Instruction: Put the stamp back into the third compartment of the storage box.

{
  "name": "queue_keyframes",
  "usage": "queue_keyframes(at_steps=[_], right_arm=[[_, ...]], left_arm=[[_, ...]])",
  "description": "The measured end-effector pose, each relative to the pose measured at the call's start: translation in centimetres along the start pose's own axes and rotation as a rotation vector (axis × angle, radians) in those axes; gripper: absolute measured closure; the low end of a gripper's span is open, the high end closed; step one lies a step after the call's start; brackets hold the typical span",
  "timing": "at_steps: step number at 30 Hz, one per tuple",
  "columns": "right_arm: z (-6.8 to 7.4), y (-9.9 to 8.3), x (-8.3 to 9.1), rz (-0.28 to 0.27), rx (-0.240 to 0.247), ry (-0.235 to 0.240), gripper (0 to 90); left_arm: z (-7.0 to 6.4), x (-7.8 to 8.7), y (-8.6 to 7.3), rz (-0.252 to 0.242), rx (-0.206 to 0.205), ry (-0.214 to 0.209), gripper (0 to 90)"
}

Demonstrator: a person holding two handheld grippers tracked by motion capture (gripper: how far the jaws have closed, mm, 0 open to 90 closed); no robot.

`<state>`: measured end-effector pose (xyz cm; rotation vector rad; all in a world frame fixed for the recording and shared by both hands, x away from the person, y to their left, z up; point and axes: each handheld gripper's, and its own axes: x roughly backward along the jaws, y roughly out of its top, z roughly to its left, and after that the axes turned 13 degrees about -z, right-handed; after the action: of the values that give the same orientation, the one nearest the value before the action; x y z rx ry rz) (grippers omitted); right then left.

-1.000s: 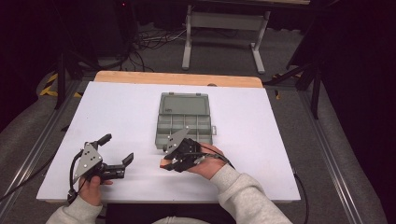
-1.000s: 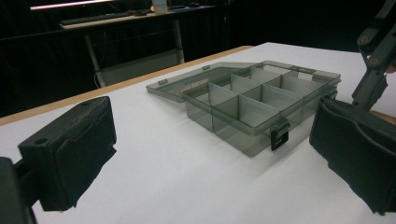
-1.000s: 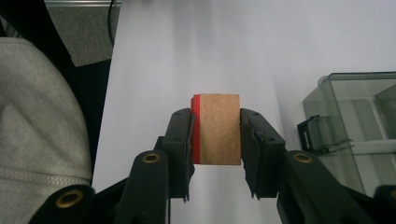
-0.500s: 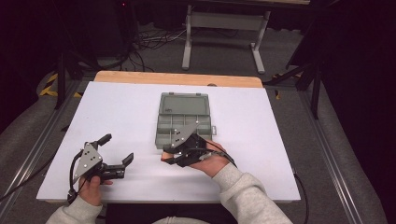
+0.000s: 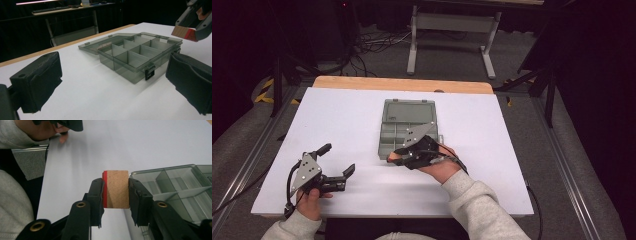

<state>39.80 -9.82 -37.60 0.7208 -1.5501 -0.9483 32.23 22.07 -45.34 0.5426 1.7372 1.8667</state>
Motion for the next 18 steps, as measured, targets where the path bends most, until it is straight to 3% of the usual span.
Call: queue_keyframes(at_steps=[18], right_arm=[[-2.1,1.5,0.7,0.029,-0.021,-0.082,65.8]], left_arm=[[0.0,0.0,0.0,0.0,-0.001,0.0,1.4]])
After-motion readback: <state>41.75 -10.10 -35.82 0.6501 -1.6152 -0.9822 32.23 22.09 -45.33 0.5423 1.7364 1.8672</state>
